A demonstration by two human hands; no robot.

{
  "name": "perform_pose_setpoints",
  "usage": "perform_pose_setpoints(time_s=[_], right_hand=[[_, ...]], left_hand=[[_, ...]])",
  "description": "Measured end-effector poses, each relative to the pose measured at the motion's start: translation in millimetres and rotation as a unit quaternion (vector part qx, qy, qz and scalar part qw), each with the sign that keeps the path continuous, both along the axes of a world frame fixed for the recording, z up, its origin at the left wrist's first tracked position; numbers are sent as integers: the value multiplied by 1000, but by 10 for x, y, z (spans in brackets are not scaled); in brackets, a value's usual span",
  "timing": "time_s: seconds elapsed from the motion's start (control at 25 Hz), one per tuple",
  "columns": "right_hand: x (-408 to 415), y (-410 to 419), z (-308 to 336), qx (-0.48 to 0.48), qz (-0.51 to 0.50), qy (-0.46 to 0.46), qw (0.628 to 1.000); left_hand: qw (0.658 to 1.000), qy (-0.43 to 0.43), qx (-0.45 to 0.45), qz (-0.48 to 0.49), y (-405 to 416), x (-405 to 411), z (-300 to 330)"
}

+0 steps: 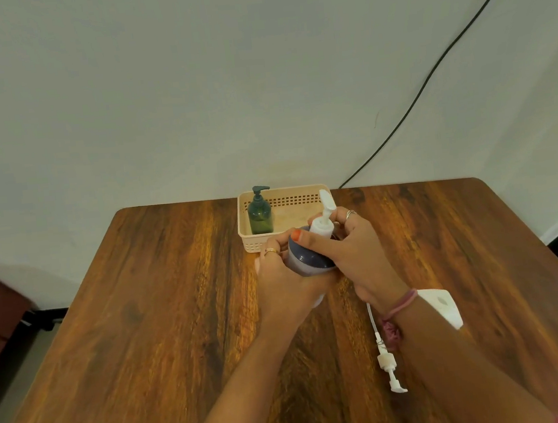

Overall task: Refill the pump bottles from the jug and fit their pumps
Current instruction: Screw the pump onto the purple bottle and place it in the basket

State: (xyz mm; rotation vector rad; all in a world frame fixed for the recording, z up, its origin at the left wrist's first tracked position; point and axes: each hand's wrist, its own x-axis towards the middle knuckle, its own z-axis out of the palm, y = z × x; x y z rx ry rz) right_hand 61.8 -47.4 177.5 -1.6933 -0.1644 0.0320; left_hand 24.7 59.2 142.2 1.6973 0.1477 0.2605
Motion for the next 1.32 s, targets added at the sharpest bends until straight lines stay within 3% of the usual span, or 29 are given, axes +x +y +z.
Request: perform_pose_setpoints(time_s=[0.08,0.2,0.28,0.44,0.8,0.92,1.04,1.12,1.32], right_hand=[[53,-58,-13,9,33,-16,999],[151,-322,93,31,217,69,973],[201,-440,107,-1,248,73,966],[121,-380,117,-82,212,-25,973],[-44,-50,-202,-150,-55,-176,971],[30,-125,-154,-124,9,-116,985],[121,-309,-45,-27,116,14,993],[138,-450,-39,11,158,40,987],[128,-502,-163,-91,199,10,976]], left_hand=[[1000,3,11,-21,-12,-21,-6],[997,21,-6,-67,53,-19,21],[995,23,10,-97,101,-9,37],[991,33,-19,-125,146,11,28],[994,16,-50,-99,138,44,-96],[989,37,-44,-135,228,110,-111],[983,70,-50,-164,294,192,-97],[980,82,-79,-165,328,256,-92],[965,96,-116,-214,419,465,-93]])
